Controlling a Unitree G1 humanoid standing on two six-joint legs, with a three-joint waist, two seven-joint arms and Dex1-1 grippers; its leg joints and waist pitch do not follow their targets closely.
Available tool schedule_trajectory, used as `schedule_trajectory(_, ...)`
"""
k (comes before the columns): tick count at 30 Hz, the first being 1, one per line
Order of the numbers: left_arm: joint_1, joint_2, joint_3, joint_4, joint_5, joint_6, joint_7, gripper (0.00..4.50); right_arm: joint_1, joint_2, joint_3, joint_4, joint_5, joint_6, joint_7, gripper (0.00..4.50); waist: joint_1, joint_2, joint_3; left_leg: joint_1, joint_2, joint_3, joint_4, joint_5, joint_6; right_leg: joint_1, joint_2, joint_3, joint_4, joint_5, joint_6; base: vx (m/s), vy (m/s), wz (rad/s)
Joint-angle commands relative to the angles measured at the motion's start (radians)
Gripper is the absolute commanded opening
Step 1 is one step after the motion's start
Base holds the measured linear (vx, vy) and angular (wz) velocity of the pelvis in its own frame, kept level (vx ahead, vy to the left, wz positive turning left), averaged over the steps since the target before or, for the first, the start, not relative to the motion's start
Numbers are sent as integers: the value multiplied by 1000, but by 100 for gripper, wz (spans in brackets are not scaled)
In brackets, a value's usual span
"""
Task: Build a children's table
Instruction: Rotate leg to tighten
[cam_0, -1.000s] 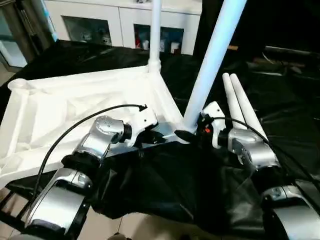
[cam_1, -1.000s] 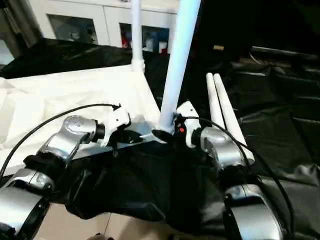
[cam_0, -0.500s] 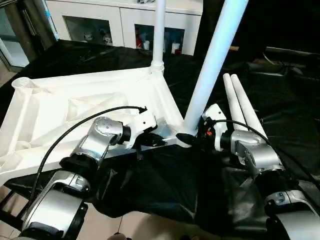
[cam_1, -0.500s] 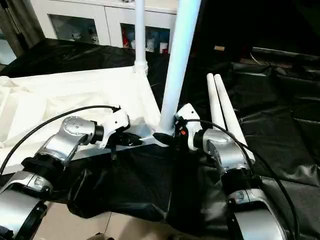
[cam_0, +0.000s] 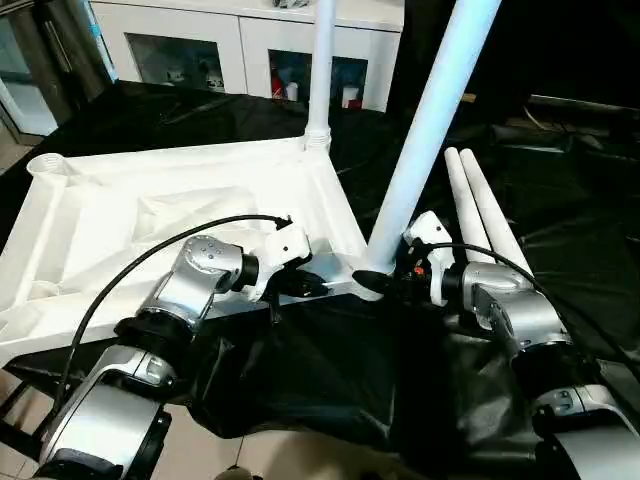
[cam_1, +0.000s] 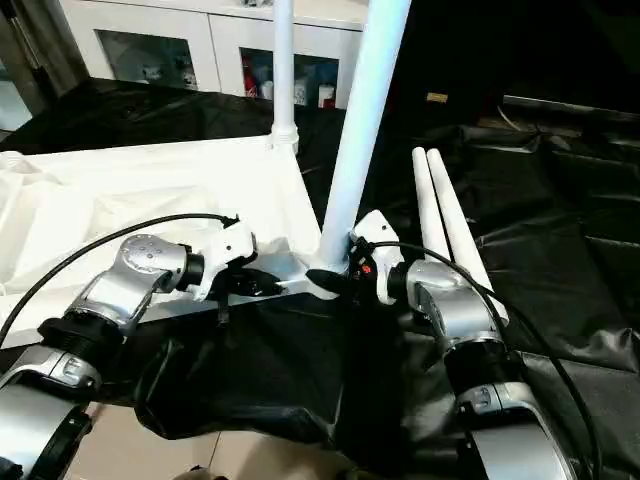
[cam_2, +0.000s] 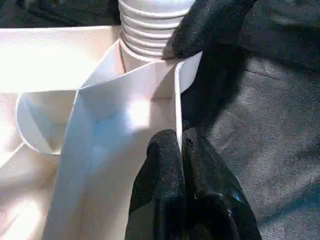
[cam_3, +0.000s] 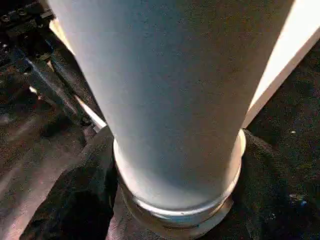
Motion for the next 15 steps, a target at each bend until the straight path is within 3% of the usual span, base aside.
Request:
schedule_trajectory(1, -2, -17, -23, -49, -21, 0, -34, 0, 28, 8, 45, 24, -13, 26, 13, 282, 1, -1, -81, 0, 36, -6, -67, -119, 67, 72, -53, 62, -61, -168, -232, 0, 0, 0)
schedule_trajectory(6, -23, -39, -9, -14, -5, 24, 44, 0, 10, 43, 22, 89, -36, 11, -110, 282, -2, -6, -78, 1, 34, -6, -70, -141, 52, 69, -53, 61, -71, -236, -207, 0, 0, 0)
schedule_trajectory(8, -72, -91, 18, 59, 15, 54, 190, 0, -21, 104, -19, 184, -53, 22, -297, 282, -7, -5, -72, 10, 31, -8, -72, -187, 22, 63, -53, 59, -85, -339, -182, 0, 0, 0)
schedule_trajectory(10, -88, -108, 26, 80, 19, 64, 234, 0, -31, 122, -30, 210, -55, 27, -349, 280, -12, -5, -67, 18, 28, -9, -74, -241, 2, 55, -52, 55, -99, -448, -151, 0, 0, 0)
schedule_trajectory(15, -155, -216, 54, 169, 24, 130, 436, 0, -97, 240, -94, 334, -21, 53, -565, 279, -22, -5, -72, 12, 26, -12, -74, -235, 3, 59, -50, 54, -100, -435, -136, 0, 0, 0)
